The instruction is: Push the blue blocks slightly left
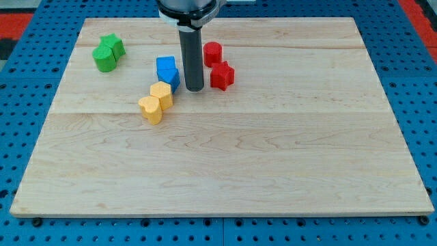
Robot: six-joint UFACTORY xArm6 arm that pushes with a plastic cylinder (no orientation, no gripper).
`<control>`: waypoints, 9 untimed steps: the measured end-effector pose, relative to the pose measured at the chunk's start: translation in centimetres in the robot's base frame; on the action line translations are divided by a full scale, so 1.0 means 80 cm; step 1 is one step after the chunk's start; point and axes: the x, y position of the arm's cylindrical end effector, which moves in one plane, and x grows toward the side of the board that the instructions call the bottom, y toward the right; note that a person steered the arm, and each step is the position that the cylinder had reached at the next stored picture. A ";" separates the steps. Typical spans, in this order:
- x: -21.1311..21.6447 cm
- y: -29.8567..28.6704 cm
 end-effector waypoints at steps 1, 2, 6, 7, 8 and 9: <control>0.000 -0.009; 0.000 -0.016; 0.000 -0.046; 0.000 -0.046; 0.000 -0.046; 0.000 -0.047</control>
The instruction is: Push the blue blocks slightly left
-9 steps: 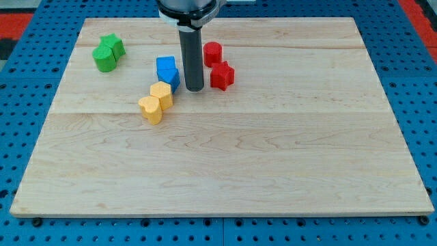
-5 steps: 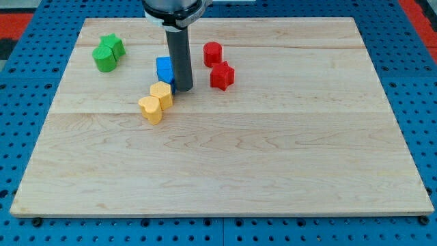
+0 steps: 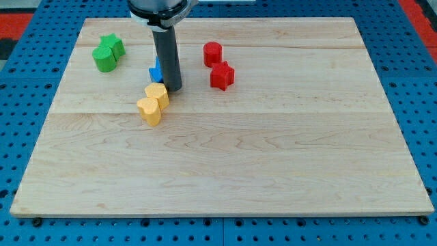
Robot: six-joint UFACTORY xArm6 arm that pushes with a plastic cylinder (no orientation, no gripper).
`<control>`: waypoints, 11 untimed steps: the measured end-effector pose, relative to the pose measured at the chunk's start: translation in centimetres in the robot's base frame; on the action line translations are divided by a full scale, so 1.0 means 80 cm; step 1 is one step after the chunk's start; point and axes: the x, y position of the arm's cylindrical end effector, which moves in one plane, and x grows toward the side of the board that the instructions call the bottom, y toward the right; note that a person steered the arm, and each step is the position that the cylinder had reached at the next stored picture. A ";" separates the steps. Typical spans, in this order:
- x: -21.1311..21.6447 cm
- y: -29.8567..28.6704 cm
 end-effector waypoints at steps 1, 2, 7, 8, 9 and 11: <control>0.000 -0.005; 0.000 -0.013; -0.025 0.084; -0.034 0.075; -0.042 0.055; -0.043 0.020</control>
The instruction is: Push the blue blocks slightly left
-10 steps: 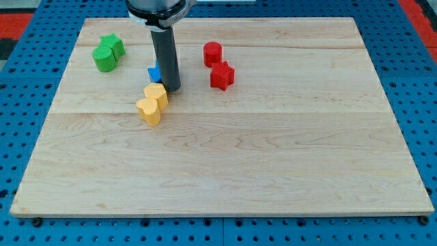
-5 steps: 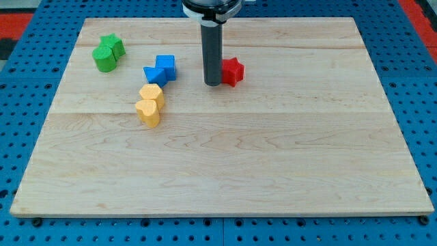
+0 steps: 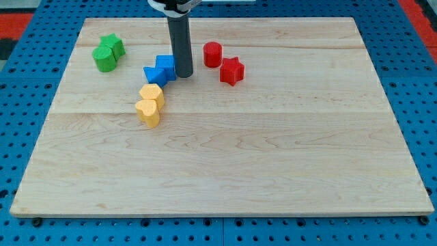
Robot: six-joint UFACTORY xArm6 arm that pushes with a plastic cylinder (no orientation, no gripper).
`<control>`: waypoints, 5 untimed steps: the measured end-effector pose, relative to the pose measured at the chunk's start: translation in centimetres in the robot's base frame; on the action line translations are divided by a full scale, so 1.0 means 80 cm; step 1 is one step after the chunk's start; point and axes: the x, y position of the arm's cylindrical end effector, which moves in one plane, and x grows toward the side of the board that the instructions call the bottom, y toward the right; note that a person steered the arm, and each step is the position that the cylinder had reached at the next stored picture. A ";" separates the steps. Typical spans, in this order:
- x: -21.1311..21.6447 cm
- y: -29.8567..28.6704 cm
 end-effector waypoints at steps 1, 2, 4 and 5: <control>0.000 -0.016; -0.001 -0.028; -0.039 -0.019; -0.050 -0.030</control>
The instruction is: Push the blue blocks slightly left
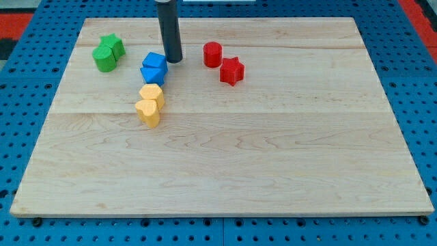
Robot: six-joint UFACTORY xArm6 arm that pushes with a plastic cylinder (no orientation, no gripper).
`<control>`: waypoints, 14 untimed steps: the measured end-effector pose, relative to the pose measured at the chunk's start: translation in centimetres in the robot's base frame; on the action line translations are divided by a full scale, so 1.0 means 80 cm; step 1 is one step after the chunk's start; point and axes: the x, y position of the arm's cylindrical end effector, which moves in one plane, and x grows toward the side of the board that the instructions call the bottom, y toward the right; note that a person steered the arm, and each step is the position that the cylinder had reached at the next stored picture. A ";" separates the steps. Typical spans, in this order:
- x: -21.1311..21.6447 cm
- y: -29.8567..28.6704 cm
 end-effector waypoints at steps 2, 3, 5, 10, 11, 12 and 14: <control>0.000 -0.014; 0.000 -0.014; 0.000 -0.019; -0.013 -0.017; -0.027 -0.020; -0.012 -0.041; -0.006 -0.053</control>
